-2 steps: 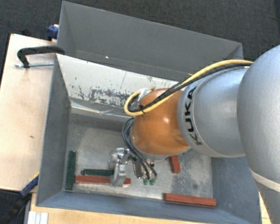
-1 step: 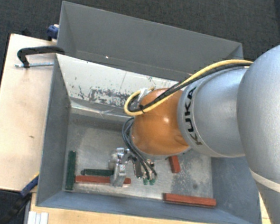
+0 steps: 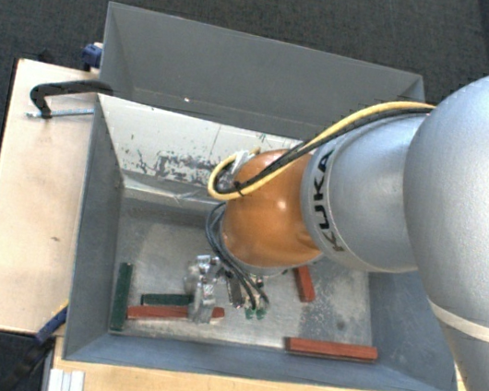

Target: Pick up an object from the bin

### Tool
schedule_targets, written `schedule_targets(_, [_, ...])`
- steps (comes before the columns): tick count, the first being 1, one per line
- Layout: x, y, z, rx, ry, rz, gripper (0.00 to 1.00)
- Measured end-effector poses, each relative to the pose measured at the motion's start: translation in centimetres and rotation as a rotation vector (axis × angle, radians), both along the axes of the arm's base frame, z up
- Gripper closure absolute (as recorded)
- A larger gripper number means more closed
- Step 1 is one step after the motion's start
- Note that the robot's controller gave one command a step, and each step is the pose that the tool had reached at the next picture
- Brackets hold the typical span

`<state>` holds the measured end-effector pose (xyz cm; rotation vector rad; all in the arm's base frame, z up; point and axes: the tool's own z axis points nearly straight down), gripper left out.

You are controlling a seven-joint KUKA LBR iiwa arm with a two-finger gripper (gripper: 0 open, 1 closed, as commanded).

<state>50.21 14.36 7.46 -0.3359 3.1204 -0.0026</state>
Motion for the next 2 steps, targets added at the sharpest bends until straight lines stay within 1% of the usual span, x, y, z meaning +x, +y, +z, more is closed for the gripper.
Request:
schedule_targets(1, [2.16,4.77,0.08,-0.007,0.006,-0.079,1.00])
schedule_targets(2, [1.98,5.56,0.34,-0.010,0.010,-0.244,1.00])
